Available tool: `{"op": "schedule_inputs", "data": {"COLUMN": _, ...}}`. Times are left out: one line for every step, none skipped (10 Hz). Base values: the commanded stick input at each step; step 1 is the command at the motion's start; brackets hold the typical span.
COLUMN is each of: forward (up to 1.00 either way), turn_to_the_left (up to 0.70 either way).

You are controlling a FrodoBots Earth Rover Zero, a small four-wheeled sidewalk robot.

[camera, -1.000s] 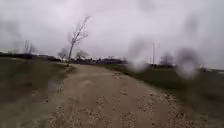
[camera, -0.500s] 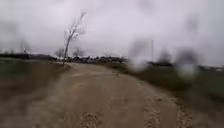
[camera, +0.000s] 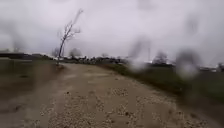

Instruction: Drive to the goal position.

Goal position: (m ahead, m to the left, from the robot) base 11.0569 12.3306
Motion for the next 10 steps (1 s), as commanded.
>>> {"op": "schedule_inputs", "data": {"forward": 1.0, "turn_to_the_left": 0.0}}
{"op": "schedule_inputs", "data": {"forward": 1.0, "turn_to_the_left": 0.0}}
{"op": "schedule_inputs", "data": {"forward": 1.0, "turn_to_the_left": 0.0}}
{"op": "schedule_inputs", "data": {"forward": 1.0, "turn_to_the_left": 0.03}}
{"op": "schedule_inputs", "data": {"forward": 1.0, "turn_to_the_left": 0.1}}
{"op": "schedule_inputs", "data": {"forward": 1.0, "turn_to_the_left": 0.18}}
{"op": "schedule_inputs", "data": {"forward": 1.0, "turn_to_the_left": 0.28}}
{"op": "schedule_inputs", "data": {"forward": 1.0, "turn_to_the_left": 0.28}}
{"op": "schedule_inputs", "data": {"forward": 1.0, "turn_to_the_left": 0.15}}
{"op": "schedule_inputs", "data": {"forward": 1.0, "turn_to_the_left": 0.02}}
